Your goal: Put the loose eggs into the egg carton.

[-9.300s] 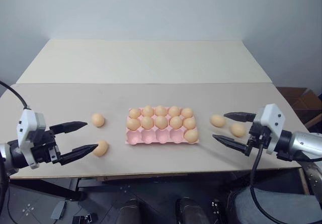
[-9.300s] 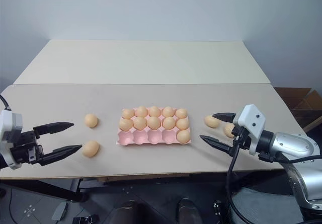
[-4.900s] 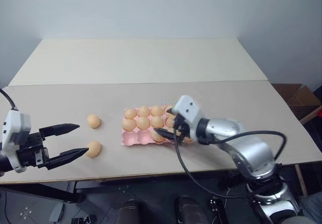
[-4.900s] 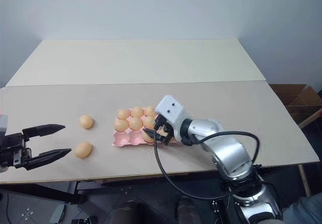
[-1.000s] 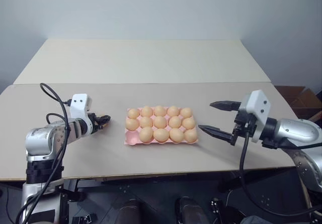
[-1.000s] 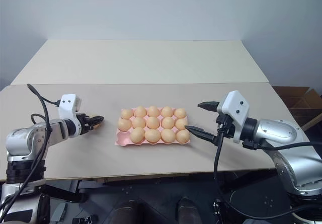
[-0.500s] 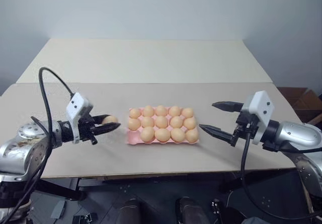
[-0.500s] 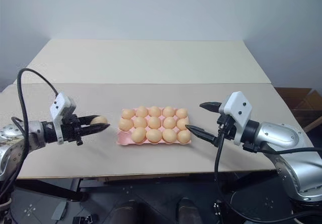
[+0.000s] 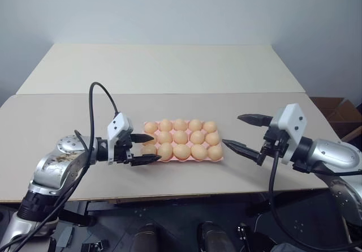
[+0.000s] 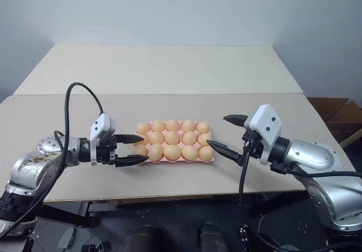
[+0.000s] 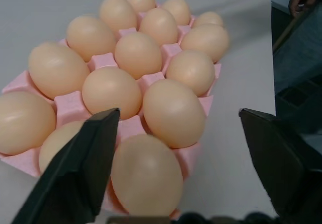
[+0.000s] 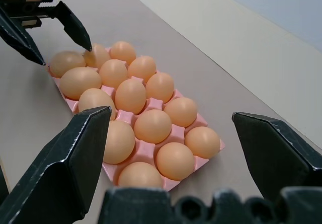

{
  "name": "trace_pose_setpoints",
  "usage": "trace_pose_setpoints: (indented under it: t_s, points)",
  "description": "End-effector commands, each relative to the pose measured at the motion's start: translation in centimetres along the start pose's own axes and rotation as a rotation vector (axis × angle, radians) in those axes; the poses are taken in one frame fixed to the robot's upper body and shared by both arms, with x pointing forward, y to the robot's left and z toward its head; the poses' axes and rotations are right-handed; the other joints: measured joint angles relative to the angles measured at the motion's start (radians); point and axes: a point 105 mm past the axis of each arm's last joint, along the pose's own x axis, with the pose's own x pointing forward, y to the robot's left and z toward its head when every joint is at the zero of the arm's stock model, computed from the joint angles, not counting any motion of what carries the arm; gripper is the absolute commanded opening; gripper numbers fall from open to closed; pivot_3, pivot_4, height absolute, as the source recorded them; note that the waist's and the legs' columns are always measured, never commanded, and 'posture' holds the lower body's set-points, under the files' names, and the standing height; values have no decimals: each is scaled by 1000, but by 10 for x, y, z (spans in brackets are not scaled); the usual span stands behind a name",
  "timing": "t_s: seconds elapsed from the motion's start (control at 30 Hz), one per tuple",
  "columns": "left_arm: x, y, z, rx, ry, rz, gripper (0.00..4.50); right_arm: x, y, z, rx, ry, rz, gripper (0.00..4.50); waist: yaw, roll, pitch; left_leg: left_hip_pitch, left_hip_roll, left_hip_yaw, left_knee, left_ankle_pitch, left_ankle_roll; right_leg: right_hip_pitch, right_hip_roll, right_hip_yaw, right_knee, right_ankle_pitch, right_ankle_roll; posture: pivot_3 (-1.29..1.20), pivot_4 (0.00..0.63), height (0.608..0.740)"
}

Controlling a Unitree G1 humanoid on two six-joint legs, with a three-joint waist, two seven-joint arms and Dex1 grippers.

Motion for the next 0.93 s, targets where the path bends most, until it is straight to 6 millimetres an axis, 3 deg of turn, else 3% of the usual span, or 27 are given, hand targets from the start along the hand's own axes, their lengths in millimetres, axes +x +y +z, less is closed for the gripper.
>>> trace_pose_setpoints:
  t_s: [0.03,0.17,0.27,0.37,0.53,0.93]
  points:
    - [-30,5,31,95,-82,87,4477,-4,-2,14,-37,-43,-20,4500,-3,0,0,0,0,0,0,0,0,0,0,0,0,0,0,0,150,740]
    - [-69,8,42,72,-135,181,4477,-4,0,15,-37,-50,-9,4500,-10,0,0,0,1,-1,0,0,0,0,0,0,0,0,0,0,150,740]
    - [-107,17,30,55,-105,343,4477,-3,-1,13,-35,-49,-1,4500,-16,0,0,1,1,-1,-1,0,0,0,0,0,0,-1,0,0,150,740]
    - [-126,15,17,28,-88,417,4477,-2,-2,11,-26,-50,13,4500,-15,0,0,1,1,0,-1,0,0,0,-1,0,0,-1,0,0,150,740]
    - [-134,11,4,4,-80,480,4477,1,-5,7,-27,-41,25,4500,-1,0,0,2,1,0,-1,0,0,0,-1,0,0,-5,-7,0,150,740]
    - [-129,2,-4,-27,-73,469,4477,-5,-6,-1,-28,-11,26,4500,2,0,0,2,1,1,-1,0,0,0,-1,0,1,-5,-8,0,150,740]
